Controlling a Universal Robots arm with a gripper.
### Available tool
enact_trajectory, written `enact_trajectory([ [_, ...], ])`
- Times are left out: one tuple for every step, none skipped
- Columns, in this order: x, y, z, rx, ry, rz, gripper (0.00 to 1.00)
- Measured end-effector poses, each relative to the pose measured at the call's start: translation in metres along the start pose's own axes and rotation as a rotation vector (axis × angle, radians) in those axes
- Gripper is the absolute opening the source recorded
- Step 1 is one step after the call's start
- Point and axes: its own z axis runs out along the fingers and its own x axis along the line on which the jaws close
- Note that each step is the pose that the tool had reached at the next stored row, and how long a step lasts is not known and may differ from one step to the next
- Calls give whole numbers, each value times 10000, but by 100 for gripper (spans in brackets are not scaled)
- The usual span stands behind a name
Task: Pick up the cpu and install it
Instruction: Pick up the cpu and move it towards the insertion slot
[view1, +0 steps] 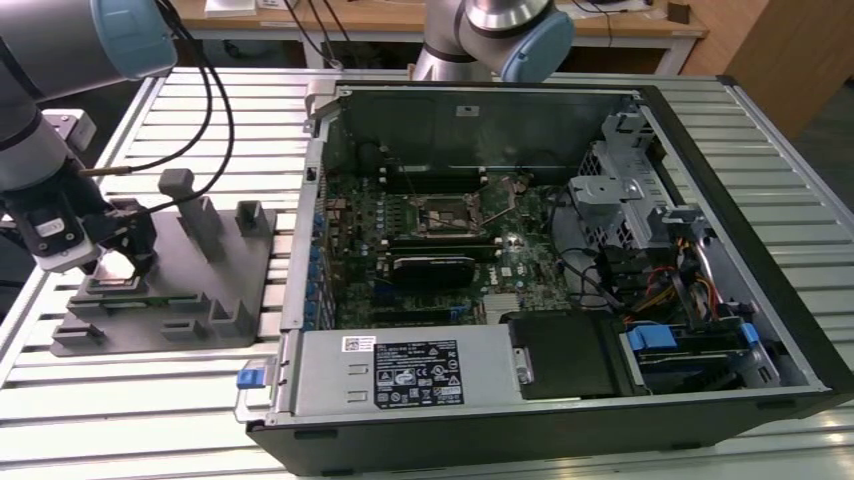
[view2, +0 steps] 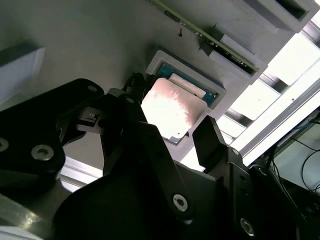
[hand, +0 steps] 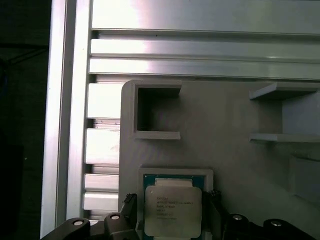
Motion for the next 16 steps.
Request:
enact_trajectory([
  [0,0,-4,3,0,13,65],
  [0,0,-5,5,-1,21,65],
  [1,0,-6,9,-2,25,65],
  [0,0,-6,10,-3,26,65],
  [0,0,-6,11,-3,27,65],
  [0,0,-6,12,-2,28,65],
  [-1,1,-2,12,-2,30,65],
  [-4,1,3,13,-2,33,65],
  [-8,1,4,13,-1,34,64],
  [-9,0,5,13,-1,34,64],
  [-9,0,3,13,0,33,58],
  [-9,0,-3,13,0,32,54],
  [-10,1,-10,13,-1,32,54],
  [-10,1,-15,12,-3,32,54],
  [-10,1,-18,11,-3,32,54],
  [-10,1,-18,11,-4,32,54],
])
